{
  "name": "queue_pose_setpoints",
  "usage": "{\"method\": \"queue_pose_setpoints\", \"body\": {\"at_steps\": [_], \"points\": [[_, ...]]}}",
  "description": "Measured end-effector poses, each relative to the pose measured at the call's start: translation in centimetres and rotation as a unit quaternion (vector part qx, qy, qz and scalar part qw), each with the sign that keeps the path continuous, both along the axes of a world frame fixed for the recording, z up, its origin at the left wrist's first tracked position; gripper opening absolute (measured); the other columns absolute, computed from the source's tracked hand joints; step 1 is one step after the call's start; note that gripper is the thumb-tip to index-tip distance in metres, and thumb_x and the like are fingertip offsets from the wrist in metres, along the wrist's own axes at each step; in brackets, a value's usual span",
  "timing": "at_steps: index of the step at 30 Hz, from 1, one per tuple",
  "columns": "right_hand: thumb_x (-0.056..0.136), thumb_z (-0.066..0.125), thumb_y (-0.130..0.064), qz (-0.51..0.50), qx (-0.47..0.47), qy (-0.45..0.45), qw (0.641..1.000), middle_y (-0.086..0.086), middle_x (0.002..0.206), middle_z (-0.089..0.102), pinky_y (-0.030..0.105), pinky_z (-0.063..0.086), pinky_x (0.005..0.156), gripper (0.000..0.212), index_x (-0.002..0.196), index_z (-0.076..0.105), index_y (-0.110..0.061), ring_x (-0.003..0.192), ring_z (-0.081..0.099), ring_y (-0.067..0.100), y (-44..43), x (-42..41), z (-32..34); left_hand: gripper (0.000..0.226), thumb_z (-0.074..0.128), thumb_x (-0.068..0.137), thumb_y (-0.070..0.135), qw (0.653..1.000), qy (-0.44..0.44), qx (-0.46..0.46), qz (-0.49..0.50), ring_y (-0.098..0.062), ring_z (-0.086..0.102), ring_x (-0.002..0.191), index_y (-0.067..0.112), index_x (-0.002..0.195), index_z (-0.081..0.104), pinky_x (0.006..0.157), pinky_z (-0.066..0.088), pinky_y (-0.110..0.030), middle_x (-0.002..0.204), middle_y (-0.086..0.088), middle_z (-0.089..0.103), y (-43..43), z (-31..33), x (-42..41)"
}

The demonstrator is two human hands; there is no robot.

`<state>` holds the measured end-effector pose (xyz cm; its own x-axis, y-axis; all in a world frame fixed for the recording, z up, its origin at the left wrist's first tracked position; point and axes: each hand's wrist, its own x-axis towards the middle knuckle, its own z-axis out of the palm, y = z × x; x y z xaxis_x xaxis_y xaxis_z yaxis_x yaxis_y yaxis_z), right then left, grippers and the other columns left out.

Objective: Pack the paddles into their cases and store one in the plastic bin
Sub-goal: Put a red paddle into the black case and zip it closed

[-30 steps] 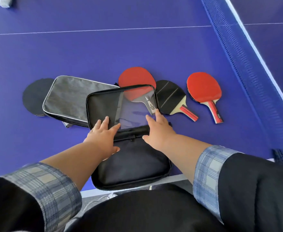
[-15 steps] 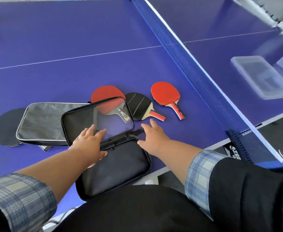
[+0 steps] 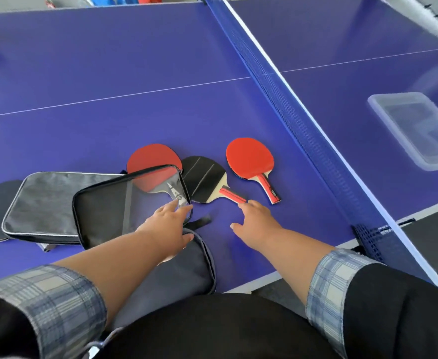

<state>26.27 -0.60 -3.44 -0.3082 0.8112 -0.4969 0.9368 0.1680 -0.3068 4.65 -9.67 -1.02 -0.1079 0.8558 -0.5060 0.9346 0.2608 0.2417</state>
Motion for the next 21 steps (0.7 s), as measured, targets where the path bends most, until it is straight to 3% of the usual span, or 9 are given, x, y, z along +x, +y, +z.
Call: {"method": "queue_pose_setpoints", "body": {"at_steps": [3, 7, 11, 15, 21], "points": [[0.09, 0.063, -0.042, 0.007, 0.024, 0.021, 0.999, 0.008, 0.141, 0.047, 0.046, 0.048, 0.1, 0.061, 0.141, 0.047, -0.013, 0.131, 0.045, 0.032, 3.8, -0.3, -1.3, 0.07, 0.053, 0.095, 0.045, 1.0, -0.01, -0.003, 0.0, -0.023, 0.015, 0.15, 0.036, 0.155, 0.018, 0.115, 0.032, -0.047, 0.165, 0.004, 0.01, 3.0, -1.2, 1.8], [0.087, 0.069, -0.042, 0.037, 0.017, 0.034, 0.999, 0.008, 0.14, 0.051, 0.044, 0.048, 0.099, 0.064, 0.142, 0.048, -0.015, 0.13, 0.048, 0.032, 7.2, -1.3, -3.5, 0.061, 0.049, 0.099, 0.036, 0.999, -0.023, -0.027, 0.025, -0.024, 0.021, 0.149, 0.03, 0.155, 0.025, 0.114, 0.03, -0.042, 0.165, 0.004, 0.015, 7.2, -2.7, 3.8], [0.086, 0.071, -0.036, 0.09, 0.023, 0.004, 0.996, 0.01, 0.123, 0.056, 0.041, 0.048, 0.083, 0.045, 0.124, 0.057, -0.016, 0.116, 0.053, 0.034, 9.1, -2.2, -4.9, 0.054, 0.051, 0.095, 0.03, 0.993, -0.054, 0.009, 0.101, -0.024, 0.038, 0.139, 0.027, 0.148, 0.042, 0.113, 0.035, -0.04, 0.153, 0.001, 0.041, 10.2, -4.9, 4.6], [0.083, 0.067, -0.024, 0.12, -0.011, 0.02, 0.992, 0.01, 0.114, 0.058, 0.037, 0.04, 0.067, 0.035, 0.115, 0.055, -0.016, 0.105, 0.057, 0.035, 10.4, -2.3, -5.4, 0.054, 0.054, 0.093, 0.035, 0.994, 0.044, -0.015, 0.1, -0.027, 0.04, 0.132, 0.032, 0.146, 0.042, 0.106, 0.04, -0.042, 0.144, 0.002, 0.047, 11.1, -4.8, 4.8], [0.086, 0.061, -0.029, 0.11, -0.097, 0.027, 0.989, 0.009, 0.11, 0.048, 0.035, 0.037, 0.06, 0.029, 0.106, 0.049, -0.011, 0.084, 0.053, 0.031, 10.8, -2.3, -4.4, 0.048, 0.057, 0.092, 0.036, 0.981, 0.144, -0.061, 0.11, -0.028, 0.041, 0.126, 0.027, 0.138, 0.048, 0.1, 0.04, -0.041, 0.134, -0.003, 0.049, 11.1, -3.5, 3.8]]}}
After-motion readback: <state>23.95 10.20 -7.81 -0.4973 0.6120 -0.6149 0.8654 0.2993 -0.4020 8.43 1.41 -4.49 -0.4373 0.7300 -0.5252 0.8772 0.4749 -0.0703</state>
